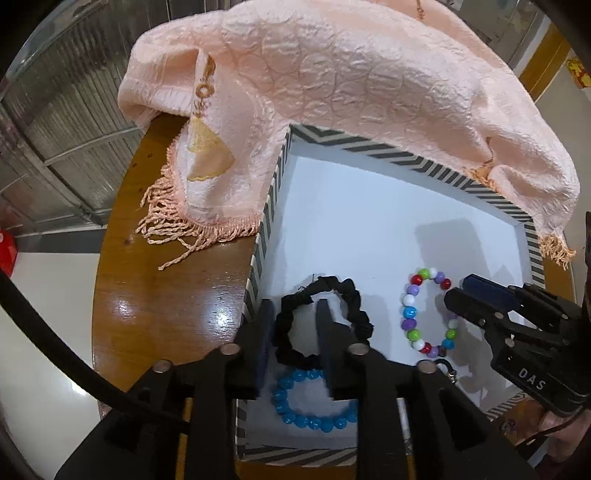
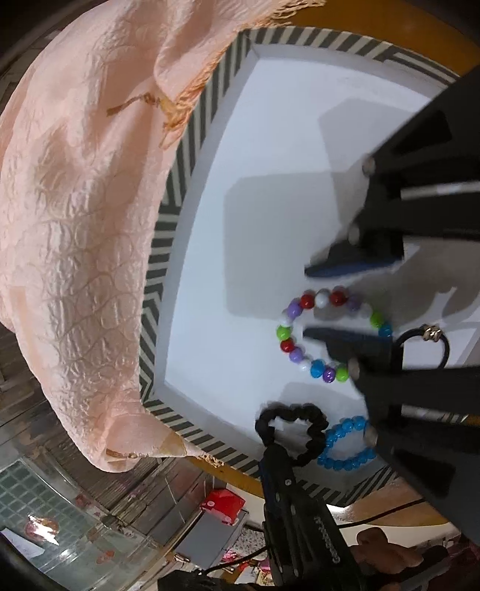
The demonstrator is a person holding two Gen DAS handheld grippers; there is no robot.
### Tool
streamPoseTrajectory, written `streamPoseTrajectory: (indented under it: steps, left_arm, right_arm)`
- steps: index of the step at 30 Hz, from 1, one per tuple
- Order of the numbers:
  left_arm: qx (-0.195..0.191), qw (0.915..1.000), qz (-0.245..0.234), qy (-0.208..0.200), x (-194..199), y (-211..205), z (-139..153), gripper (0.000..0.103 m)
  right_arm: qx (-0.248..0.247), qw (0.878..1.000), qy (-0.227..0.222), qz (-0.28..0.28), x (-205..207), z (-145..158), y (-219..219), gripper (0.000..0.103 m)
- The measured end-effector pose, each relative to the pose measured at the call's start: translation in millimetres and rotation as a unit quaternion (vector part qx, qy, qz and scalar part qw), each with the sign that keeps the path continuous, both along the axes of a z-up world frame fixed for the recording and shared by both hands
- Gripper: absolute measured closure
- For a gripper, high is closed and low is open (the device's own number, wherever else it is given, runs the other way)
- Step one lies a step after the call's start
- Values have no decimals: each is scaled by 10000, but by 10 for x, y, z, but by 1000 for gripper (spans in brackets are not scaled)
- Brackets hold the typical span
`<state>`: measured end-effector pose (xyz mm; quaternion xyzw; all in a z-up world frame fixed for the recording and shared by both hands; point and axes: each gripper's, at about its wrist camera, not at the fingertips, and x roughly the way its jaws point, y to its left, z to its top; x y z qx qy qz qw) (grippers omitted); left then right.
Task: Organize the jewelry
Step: 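Place the black scrunchie in the tray with the left tool while the right tool places the bead bracelet, then withdraw both open tools out of the tray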
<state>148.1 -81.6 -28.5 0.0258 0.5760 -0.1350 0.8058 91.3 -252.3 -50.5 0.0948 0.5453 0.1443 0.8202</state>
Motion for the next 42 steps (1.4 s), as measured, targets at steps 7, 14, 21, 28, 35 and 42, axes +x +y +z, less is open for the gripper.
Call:
streamPoseTrajectory:
  steps: [7,14,21,28,35,42]
  left_arm:
    - [58,9998,98,-184,-173,107,184,80]
    - [337,9979,91,-547,-529,143,358,81]
    - [284,9970,102,-714,-811,181,479,81]
    - [352,9954,87,-887,-1057,189,536,81]
    - [317,9954,152,-896,-1260,216,532,81]
    - [291,9957,183,-863,-1409,246,512,81]
  right_arm:
    - [-4,9997,-253,-36,-218,301,-114,64]
    - [-55,9977,-663,-121,-618,634,-152,52]
    - [-198,9970,-742,-113,-929,748,-88,50]
    - [-275,9967,-749,-176,-1125,770,-73,49]
    - [-309,9966,-742,-163,-1273,802,-53,49]
    - [-313,9959,-823,-191,-1446,885,-45,49]
